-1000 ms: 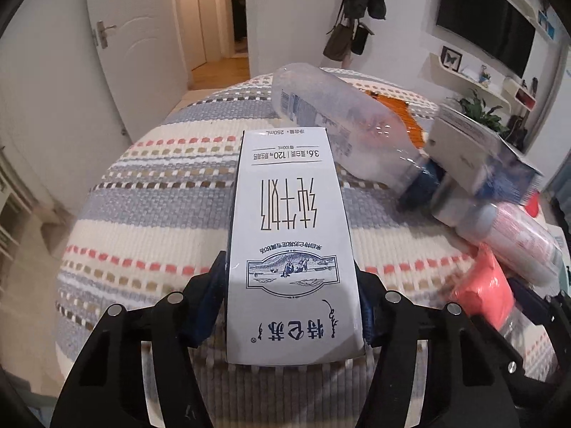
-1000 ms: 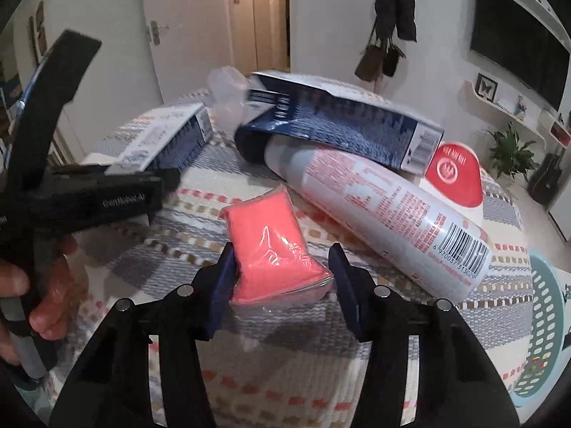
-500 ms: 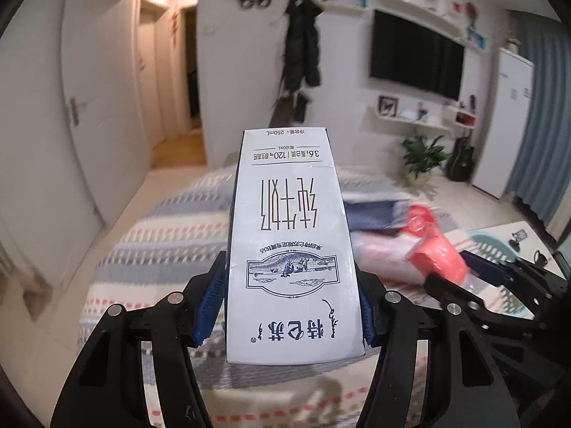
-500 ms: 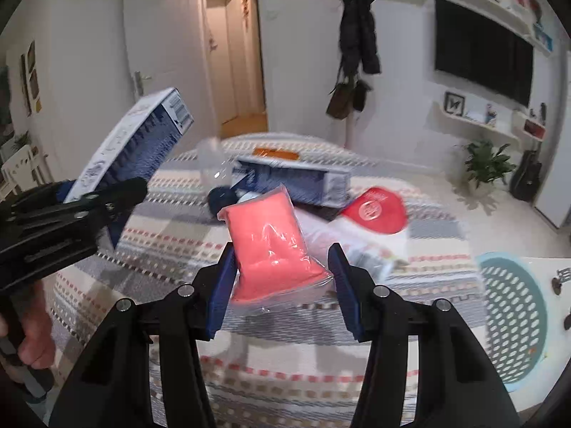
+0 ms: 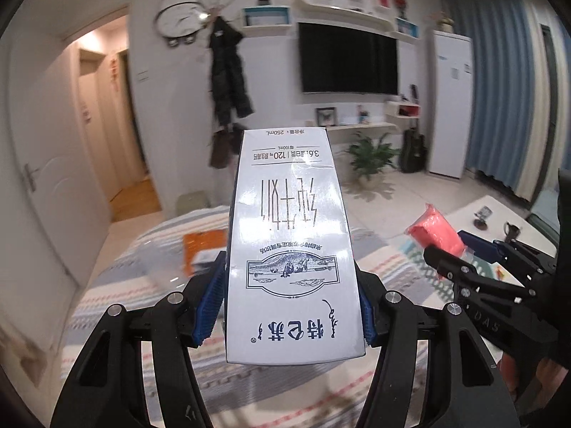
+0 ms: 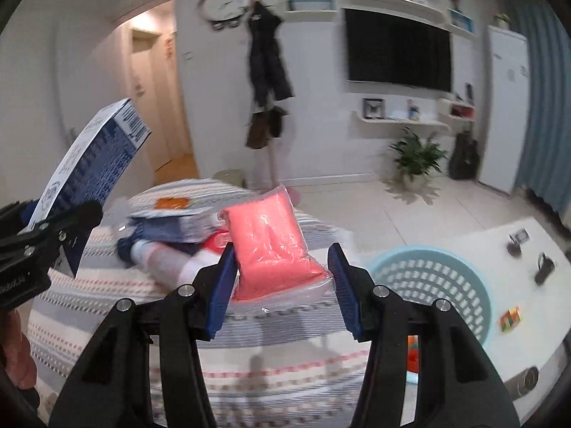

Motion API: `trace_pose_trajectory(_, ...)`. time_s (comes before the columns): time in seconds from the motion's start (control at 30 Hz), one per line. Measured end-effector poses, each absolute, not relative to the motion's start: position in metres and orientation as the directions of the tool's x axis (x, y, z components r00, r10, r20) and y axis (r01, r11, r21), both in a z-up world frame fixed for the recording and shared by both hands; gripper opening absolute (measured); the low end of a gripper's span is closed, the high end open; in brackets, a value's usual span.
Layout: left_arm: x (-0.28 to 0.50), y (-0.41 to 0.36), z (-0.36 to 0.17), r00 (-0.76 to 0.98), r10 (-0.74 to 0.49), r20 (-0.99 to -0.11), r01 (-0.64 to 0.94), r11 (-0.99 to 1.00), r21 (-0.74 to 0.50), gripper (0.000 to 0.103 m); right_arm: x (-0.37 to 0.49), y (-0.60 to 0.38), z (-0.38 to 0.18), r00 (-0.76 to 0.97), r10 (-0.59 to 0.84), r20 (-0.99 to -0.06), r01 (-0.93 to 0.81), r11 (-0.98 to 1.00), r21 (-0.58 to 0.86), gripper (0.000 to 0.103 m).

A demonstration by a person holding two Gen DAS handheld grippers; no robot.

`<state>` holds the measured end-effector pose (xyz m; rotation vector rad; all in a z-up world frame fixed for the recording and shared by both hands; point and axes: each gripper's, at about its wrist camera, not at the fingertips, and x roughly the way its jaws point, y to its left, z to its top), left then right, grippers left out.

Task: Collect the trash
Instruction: 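Carry carton and packet to the blue basket and open both tools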

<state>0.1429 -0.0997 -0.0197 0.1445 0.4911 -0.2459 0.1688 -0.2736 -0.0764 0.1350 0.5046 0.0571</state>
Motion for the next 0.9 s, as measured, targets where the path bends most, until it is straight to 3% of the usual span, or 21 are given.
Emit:
trace_pose_trajectory(0.27, 0.166, -0.175, -0.040, 0.788, -0.295, -0.540, 0.408, 0.907, 0.101, 0.059, 0.180, -0.378, -0.126, 0.793, -0.006, -0.609, 0.233, 0.927, 0.294, 0.048)
trace_pose_trajectory(0.4, 0.181, -0.202, -0.058, 0.735, -0.343, -0.585, 0.458, 0.887, 0.056, 0.059, 0.185, -0.406, -0.153, 0.713, -0.138, -0.687, 0.359, 0.914, 0.189, 0.048)
trace_pose_trajectory(0.77, 0.222, -0.279, -0.131, 0.527, -0.434, -0.731, 0.583, 0.810, -0.060, 0.060, 0.197, -0.443, -0.218, 0.605, -0.122, -0.787, 0.442, 0.873, 0.204, 0.050)
trace_pose_trajectory(0.9, 0.223, -0.289, -0.141, 0.501, -0.444, -0.743, 0.601, 0.796, -0.070, 0.065, 0.202, -0.449, -0.226, 0.594, -0.108, -0.797, 0.452, 0.864, 0.220, 0.051)
